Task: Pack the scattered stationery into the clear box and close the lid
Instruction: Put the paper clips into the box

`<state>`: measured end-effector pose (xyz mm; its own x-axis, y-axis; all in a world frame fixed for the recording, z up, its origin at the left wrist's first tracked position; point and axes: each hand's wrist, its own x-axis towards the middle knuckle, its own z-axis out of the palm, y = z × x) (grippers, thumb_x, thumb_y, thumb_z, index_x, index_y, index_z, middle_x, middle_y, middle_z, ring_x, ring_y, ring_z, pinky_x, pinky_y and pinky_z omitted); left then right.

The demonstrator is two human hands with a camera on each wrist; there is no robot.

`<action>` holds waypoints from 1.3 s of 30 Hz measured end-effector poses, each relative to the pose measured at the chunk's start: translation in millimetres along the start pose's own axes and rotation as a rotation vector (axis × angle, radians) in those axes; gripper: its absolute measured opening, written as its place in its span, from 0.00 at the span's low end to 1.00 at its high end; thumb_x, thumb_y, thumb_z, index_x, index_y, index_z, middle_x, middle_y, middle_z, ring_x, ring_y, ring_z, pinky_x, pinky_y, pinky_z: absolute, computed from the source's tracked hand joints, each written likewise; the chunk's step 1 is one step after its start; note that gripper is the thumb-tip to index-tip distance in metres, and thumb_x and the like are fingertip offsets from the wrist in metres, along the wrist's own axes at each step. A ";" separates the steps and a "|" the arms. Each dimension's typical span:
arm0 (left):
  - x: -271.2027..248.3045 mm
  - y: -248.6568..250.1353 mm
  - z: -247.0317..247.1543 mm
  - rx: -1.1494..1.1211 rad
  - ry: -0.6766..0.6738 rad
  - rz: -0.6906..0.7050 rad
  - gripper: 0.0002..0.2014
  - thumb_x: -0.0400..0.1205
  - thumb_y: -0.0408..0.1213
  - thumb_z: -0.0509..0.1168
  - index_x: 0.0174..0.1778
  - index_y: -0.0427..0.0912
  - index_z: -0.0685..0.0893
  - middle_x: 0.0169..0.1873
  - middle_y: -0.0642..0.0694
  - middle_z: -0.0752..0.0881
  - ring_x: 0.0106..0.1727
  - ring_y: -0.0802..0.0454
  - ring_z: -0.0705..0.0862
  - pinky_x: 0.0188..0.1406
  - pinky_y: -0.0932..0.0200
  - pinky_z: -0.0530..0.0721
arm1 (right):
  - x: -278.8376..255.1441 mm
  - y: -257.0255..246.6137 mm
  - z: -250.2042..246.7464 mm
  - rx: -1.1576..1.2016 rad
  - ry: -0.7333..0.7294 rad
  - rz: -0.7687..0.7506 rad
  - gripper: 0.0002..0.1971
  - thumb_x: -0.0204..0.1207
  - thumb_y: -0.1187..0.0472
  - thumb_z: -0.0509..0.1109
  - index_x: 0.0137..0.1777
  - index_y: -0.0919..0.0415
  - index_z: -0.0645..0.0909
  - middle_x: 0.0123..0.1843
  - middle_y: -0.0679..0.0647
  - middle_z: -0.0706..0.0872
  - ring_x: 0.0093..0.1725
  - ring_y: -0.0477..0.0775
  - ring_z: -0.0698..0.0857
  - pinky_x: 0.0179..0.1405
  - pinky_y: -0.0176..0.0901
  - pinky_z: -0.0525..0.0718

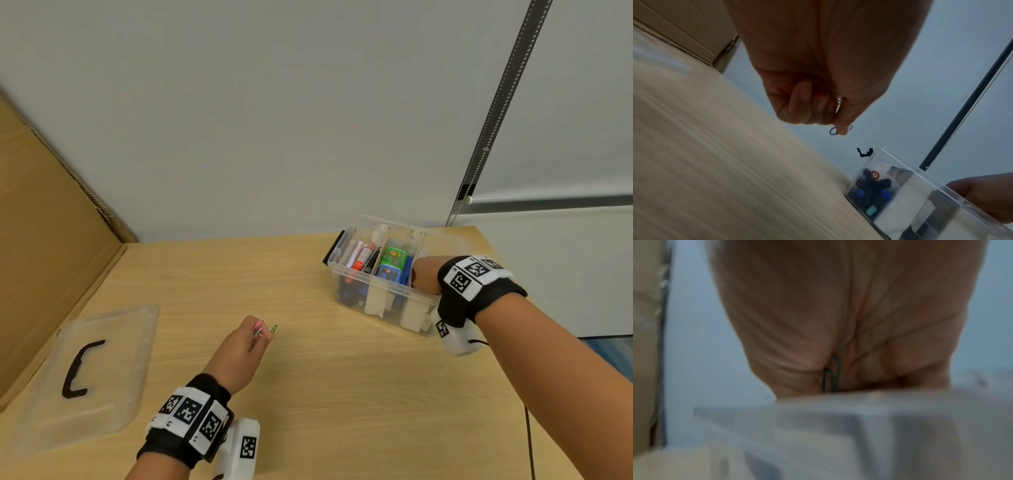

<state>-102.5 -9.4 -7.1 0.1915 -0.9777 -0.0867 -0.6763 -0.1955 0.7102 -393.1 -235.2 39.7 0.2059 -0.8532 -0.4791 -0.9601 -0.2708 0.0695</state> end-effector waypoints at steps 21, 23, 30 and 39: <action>2.6 89.4 42.3 0.051 -0.090 0.225 0.05 0.86 0.45 0.55 0.47 0.49 0.71 0.24 0.53 0.70 0.25 0.58 0.69 0.26 0.65 0.66 | -25.0 45.5 62.3 0.836 0.629 0.056 0.28 0.86 0.59 0.51 0.84 0.64 0.49 0.86 0.58 0.52 0.84 0.57 0.54 0.81 0.45 0.51; 6.4 119.1 59.0 0.099 -0.110 0.273 0.05 0.86 0.45 0.54 0.47 0.49 0.69 0.27 0.55 0.73 0.26 0.58 0.70 0.26 0.65 0.66 | -24.1 46.4 65.3 0.879 0.647 0.035 0.28 0.87 0.59 0.51 0.84 0.63 0.48 0.86 0.57 0.51 0.84 0.55 0.53 0.80 0.42 0.50; 64.8 230.4 106.7 0.505 -0.099 0.321 0.11 0.86 0.36 0.54 0.64 0.40 0.69 0.41 0.45 0.81 0.38 0.47 0.81 0.35 0.57 0.75 | -21.2 45.1 70.2 0.945 0.664 0.005 0.28 0.87 0.58 0.49 0.84 0.62 0.46 0.86 0.55 0.49 0.85 0.51 0.50 0.79 0.37 0.46; 121.0 265.8 140.9 0.867 -0.504 0.277 0.15 0.83 0.28 0.58 0.66 0.29 0.77 0.60 0.34 0.84 0.59 0.37 0.84 0.57 0.47 0.81 | -19.6 44.8 70.8 0.930 0.657 0.010 0.29 0.87 0.57 0.48 0.84 0.62 0.45 0.86 0.55 0.47 0.84 0.53 0.50 0.80 0.41 0.50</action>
<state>-359.3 -190.6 72.7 -0.2330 -0.8768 -0.4207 -0.9687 0.2473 0.0212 -453.5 -199.1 -9.8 -0.0063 -0.9961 0.0882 -0.6737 -0.0610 -0.7365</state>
